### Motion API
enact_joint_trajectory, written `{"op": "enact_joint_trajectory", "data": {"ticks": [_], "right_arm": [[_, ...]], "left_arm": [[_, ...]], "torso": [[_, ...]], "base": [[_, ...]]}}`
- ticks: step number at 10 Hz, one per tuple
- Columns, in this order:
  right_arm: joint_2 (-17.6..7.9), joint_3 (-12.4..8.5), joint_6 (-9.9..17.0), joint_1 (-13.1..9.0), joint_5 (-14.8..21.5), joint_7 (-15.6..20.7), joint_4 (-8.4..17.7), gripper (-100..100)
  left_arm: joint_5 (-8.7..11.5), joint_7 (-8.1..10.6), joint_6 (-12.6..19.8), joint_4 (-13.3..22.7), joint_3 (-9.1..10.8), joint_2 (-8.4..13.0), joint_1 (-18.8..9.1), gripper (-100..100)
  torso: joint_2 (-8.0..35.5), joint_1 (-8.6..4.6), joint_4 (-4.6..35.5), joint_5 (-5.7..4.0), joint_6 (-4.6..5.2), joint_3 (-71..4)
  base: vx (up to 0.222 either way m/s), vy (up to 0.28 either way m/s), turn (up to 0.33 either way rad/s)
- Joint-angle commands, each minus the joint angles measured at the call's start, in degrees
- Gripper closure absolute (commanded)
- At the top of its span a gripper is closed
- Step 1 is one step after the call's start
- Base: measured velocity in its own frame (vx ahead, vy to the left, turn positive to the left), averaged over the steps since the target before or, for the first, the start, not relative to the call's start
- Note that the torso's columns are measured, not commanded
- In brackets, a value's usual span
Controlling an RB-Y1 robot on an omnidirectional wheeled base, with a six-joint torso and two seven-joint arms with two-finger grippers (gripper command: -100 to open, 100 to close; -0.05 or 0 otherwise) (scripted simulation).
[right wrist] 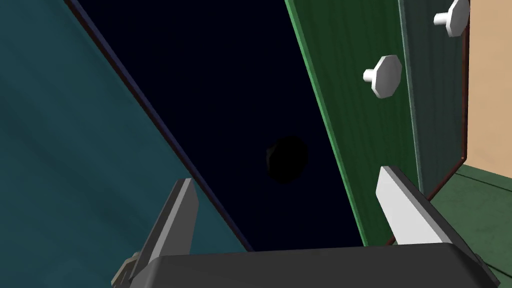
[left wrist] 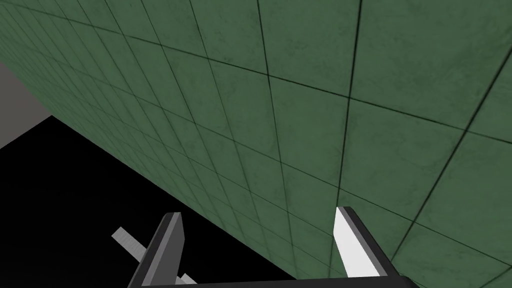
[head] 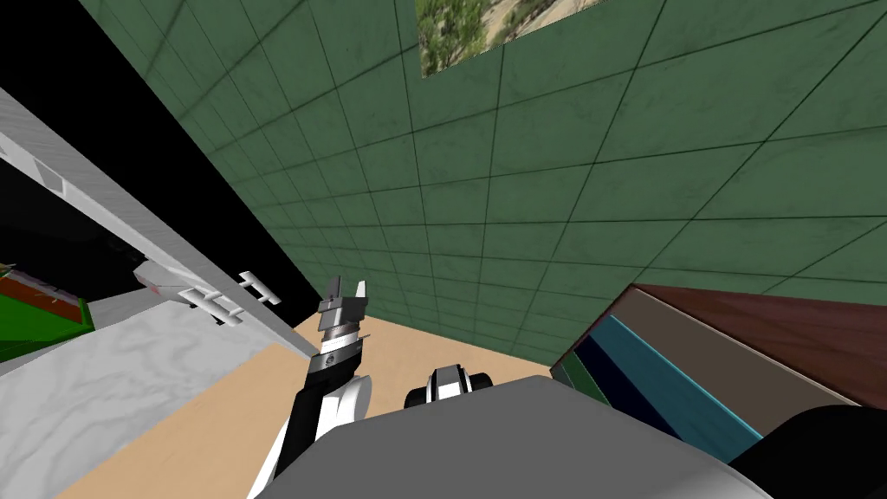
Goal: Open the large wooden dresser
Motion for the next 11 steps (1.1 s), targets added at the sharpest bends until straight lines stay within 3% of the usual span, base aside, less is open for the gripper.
{"op": "enact_joint_trajectory", "data": {"ticks": [1,3,5,6,8,11], "right_arm": [[0.2,0.4,4.0,-0.5,1.2,0.4,3.9,-100],[0.2,0.4,4.0,-0.5,1.2,0.4,4.5,-100],[0.4,0.8,7.7,-0.9,2.4,0.9,8.8,-100],[0.4,0.8,8.3,-0.9,2.4,0.9,9.0,-100],[0.6,1.2,12.0,-1.2,3.4,1.5,12.5,-100],[0.7,1.3,13.6,-1.4,3.8,1.7,14.5,-100]], "left_arm": [[0.0,0.00,0.0,0.0,0.01,0.0,0.0,0],[0.0,0.00,0.0,0.0,0.01,0.0,0.0,0],[0.0,0.00,0.0,0.0,0.00,0.0,0.0,0],[0.0,0.00,0.0,0.0,0.00,0.0,0.0,0],[0.0,0.00,0.0,0.0,0.01,0.0,0.0,0],[0.0,0.00,0.0,0.0,0.01,0.0,0.0,0]], "torso": [[0.0,0.00,0.0,0.00,0.05,0.0],[0.0,0.00,0.0,-0.01,0.04,0.0],[0.0,-0.01,0.0,0.00,-0.02,0.0],[0.0,-0.08,0.0,-0.02,-0.02,0.0],[0.0,-0.01,0.0,-0.01,0.00,0.0],[0.0,0.02,0.0,0.00,0.01,0.0]], "base": [[-0.018,-0.036,0.289],[-0.011,-0.025,0.054],[-0.023,-0.038,0.324],[-0.024,-0.043,0.136],[-0.027,-0.041,0.228],[-0.025,-0.029,0.134]]}}
